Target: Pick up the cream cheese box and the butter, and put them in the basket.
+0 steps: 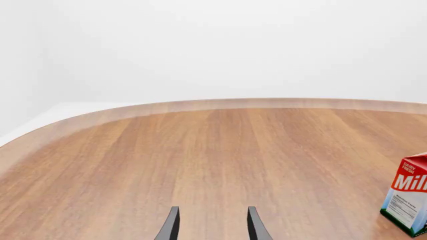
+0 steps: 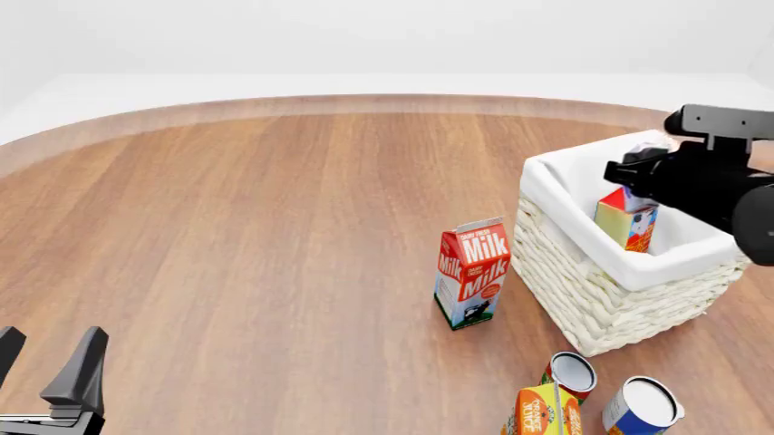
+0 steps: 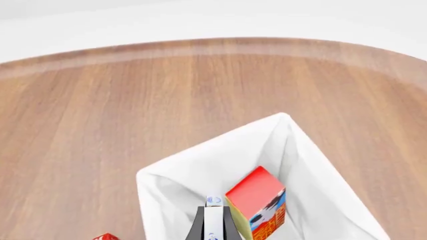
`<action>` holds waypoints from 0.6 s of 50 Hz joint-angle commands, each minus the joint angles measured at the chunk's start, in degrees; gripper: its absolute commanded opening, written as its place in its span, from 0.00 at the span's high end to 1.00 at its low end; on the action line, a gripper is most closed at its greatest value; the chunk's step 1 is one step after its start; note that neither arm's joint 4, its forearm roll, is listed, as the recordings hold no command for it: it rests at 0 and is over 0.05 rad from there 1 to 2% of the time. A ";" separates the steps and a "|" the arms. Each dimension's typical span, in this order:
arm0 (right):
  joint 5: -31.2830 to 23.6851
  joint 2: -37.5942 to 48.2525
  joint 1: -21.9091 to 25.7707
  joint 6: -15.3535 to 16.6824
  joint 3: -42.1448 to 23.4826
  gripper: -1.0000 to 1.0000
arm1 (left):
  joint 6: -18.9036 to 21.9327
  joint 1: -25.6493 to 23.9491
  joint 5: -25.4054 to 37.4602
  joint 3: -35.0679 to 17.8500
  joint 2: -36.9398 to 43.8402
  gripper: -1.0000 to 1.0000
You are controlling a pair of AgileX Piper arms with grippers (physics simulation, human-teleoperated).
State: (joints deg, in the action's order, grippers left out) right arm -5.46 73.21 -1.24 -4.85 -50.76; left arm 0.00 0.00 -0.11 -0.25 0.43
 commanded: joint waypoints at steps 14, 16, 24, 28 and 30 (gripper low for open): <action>2.66 2.80 0.45 -0.01 0.62 1.00 | 0.00 0.00 0.00 0.00 0.00 0.00; 2.88 3.05 0.53 -0.11 0.76 1.00 | 0.00 0.00 0.00 0.00 0.00 0.00; 3.04 3.82 0.62 0.02 0.56 1.00 | 0.00 0.00 0.00 0.00 0.00 0.00; 3.14 3.94 0.67 0.07 0.68 1.00 | 0.00 0.00 0.00 0.00 0.00 0.00; 3.10 4.07 0.80 -0.02 0.69 1.00 | 0.00 0.00 0.00 0.00 0.00 0.00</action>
State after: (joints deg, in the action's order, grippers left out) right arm -2.79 76.78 -0.68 -4.50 -49.85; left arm 0.00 0.00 -0.11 -0.25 0.43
